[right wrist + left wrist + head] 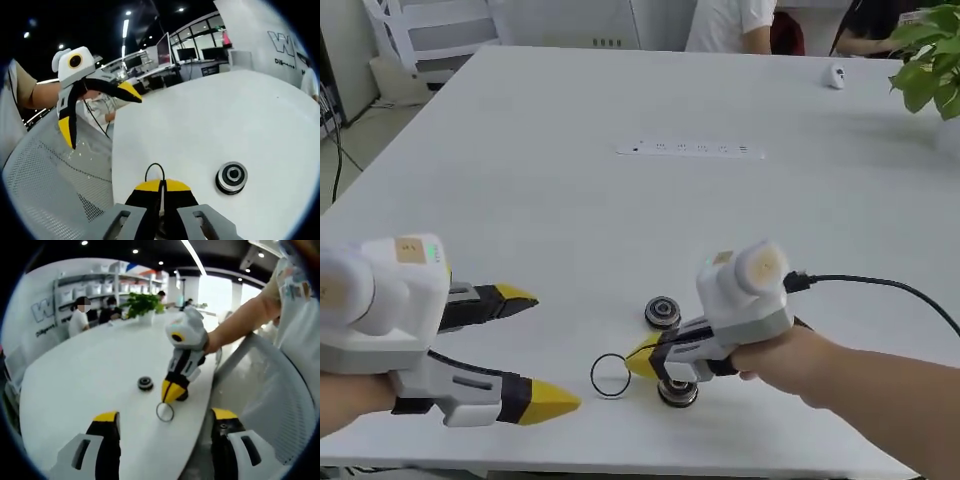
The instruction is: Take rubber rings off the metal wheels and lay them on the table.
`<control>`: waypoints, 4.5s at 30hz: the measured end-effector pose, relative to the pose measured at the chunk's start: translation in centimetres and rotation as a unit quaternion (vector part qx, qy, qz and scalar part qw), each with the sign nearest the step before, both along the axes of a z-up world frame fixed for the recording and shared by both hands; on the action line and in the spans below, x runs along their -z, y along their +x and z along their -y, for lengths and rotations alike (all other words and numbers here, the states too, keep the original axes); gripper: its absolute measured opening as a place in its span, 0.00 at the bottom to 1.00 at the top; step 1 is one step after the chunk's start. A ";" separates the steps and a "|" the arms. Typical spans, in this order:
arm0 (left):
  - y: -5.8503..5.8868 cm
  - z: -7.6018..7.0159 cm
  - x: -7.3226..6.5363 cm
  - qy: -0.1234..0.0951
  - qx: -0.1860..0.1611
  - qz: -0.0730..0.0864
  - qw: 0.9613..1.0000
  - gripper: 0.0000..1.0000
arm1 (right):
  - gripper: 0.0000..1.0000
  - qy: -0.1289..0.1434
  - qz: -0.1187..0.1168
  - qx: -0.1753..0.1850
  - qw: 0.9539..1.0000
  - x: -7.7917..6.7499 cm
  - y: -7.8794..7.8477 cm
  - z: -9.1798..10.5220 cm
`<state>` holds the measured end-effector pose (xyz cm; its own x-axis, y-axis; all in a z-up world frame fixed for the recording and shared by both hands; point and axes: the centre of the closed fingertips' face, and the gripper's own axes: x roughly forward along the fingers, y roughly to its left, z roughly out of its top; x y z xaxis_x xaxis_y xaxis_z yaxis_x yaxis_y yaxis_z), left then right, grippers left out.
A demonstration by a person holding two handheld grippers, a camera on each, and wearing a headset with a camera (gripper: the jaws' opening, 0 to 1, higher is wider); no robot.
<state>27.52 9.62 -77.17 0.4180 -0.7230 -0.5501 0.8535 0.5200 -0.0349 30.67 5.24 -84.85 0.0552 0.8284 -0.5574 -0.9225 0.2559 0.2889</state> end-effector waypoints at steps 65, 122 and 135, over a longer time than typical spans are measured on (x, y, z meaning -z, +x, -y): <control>2.6 4.9 0.6 0.013 0.048 -0.004 0.999 0.66 | 0.17 0.064 0.032 0.079 0.994 -4.2 1.2 6.1; 1.9 10.3 6.6 0.042 0.112 -0.062 0.991 0.38 | 0.17 0.031 0.034 0.049 0.998 1.5 -1.8 8.0; 1.6 11.5 7.5 0.047 0.123 -0.063 0.989 0.26 | 0.15 0.032 0.041 0.047 0.998 1.7 -1.8 7.7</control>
